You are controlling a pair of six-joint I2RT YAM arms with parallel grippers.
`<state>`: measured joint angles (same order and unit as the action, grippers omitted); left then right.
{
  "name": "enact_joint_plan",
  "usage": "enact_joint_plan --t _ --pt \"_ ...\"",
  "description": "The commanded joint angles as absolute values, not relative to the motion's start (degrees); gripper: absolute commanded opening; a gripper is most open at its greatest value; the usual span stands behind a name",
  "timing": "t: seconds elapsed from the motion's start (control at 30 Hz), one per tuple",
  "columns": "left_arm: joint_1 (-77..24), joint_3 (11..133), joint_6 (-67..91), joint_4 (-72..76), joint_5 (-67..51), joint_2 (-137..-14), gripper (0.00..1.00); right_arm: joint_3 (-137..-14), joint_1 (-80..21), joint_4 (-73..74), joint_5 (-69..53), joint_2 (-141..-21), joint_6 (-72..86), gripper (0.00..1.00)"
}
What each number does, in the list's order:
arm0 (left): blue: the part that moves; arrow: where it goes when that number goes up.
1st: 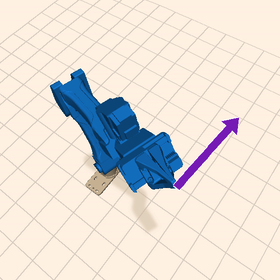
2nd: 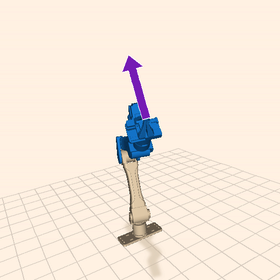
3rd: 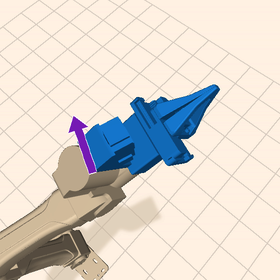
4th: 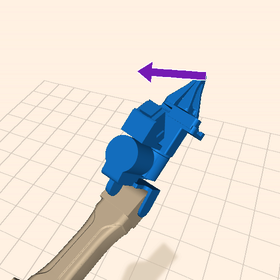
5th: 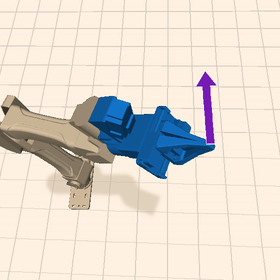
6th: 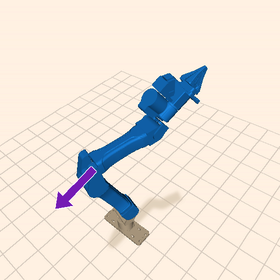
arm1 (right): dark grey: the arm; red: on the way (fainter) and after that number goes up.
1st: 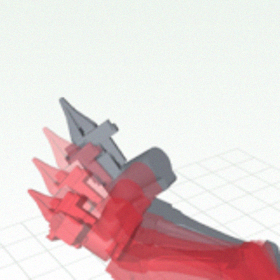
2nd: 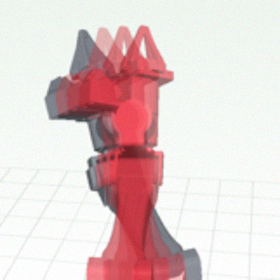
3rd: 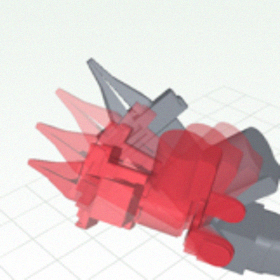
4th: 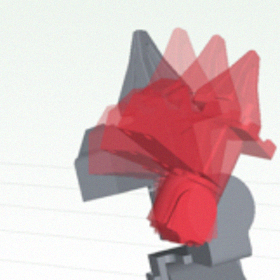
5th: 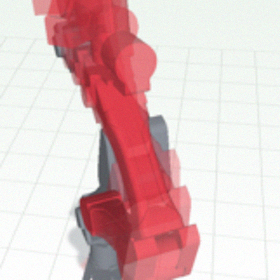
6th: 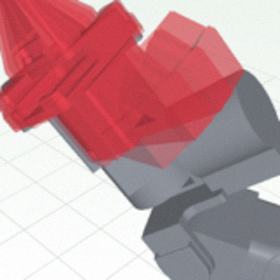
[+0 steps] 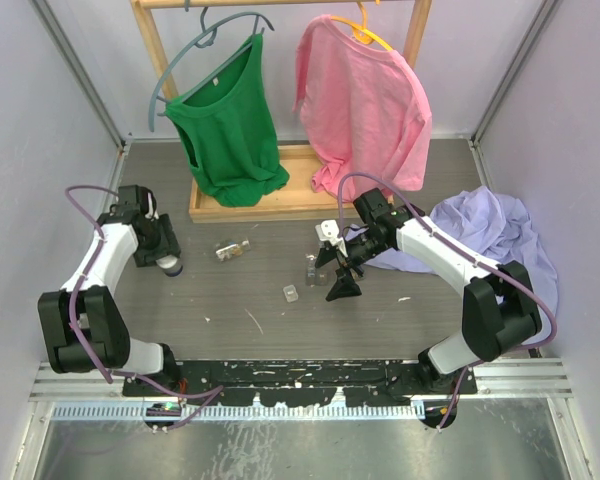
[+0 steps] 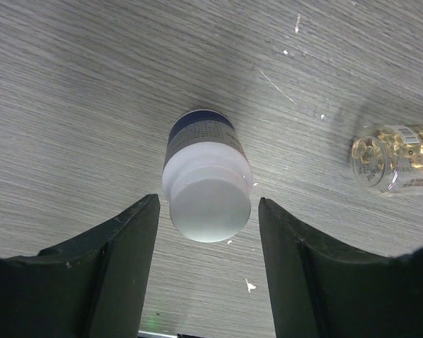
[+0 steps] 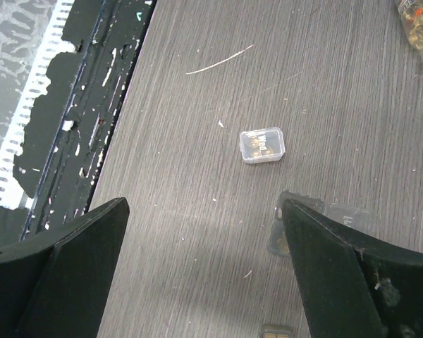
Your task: Sort the pills into containers
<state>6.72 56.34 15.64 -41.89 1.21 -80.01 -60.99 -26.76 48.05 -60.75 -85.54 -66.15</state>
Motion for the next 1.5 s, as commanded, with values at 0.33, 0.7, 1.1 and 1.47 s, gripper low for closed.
enact_joint_plan --t 0.33,0.7,1.1,1.47 --pt "6.8 60.3 15.6 -43.1 2.3 -79.9 0.53 -63.0 -26.5 48.3 -63.3 -85.9 -67.4 0.96" --pt "6.8 60.0 15.8 -43.5 0.6 -79.6 0.35 -63.0 -26.5 48.4 -63.5 -86.3 -67.5 0.96" --pt "3.3 55.2 21.6 -45.4 -7.0 -68.6 0.00 -63.4 -26.6 49.6 -66.3 -86.1 -67.8 0.96" --pt "-19.7 39.1 43.5 -37.7 -6.4 -48.6 0.00 -66.3 -24.1 62.5 -75.0 -88.2 -80.3 0.95"
